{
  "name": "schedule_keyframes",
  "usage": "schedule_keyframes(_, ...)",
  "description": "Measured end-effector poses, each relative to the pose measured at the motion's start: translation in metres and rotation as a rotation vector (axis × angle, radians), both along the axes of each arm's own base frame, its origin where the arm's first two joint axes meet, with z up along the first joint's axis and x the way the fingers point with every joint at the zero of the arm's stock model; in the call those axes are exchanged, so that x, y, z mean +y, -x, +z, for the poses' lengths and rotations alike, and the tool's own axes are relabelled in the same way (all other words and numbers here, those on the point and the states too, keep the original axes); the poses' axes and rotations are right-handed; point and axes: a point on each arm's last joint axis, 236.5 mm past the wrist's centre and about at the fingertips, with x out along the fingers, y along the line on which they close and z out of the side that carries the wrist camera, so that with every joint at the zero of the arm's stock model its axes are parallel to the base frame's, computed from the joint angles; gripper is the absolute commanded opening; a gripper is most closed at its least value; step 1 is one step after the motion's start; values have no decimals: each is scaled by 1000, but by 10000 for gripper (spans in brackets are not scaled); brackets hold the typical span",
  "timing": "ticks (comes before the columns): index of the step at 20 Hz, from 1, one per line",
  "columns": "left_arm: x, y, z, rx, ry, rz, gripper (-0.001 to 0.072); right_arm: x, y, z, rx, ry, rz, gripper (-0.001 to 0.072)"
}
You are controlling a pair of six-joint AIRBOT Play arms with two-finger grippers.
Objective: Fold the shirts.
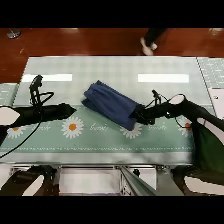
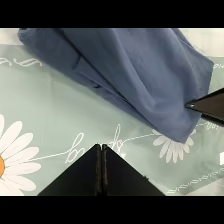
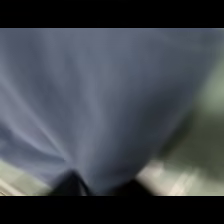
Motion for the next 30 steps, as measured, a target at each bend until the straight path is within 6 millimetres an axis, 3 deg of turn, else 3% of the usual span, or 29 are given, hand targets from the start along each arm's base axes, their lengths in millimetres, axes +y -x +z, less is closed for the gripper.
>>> schedule_keyframes(3, 0, 0, -2, 7, -1, -1, 21, 22, -39, 33, -122, -36, 87, 22)
schedule_keyframes(7, 0, 0, -3, 10, -1, -1, 21, 26, -96, 122, -369, 30, 227, 22)
schedule_keyframes(11, 0, 0, -4, 13, -1, -2, 21, -13, -135, 226, -569, 169, 242, 22)
schedule_keyframes(15, 0, 1, -4, 15, -1, -3, 21, -86, -135, 304, -645, 284, 133, 22)
schedule_keyframes(18, -1, 1, -4, 17, -1, -5, 21, -151, -113, 339, -624, 368, -7, 22)
schedule_keyframes(21, -1, 1, -4, 17, -1, -5, 21, -225, -73, 350, -524, 509, -174, 22)
schedule_keyframes(25, 0, 1, -4, 15, -1, -3, 21, -312, 11, 333, -300, 715, -400, 23)
schedule_keyframes(28, 0, -1, -3, 5, -4, -3, 21, -355, 90, 310, -120, 831, -591, 23)
schedule_keyframes(30, 0, -2, -3, -4, -8, -6, 21, -370, 146, 291, 6, 892, -733, 23)
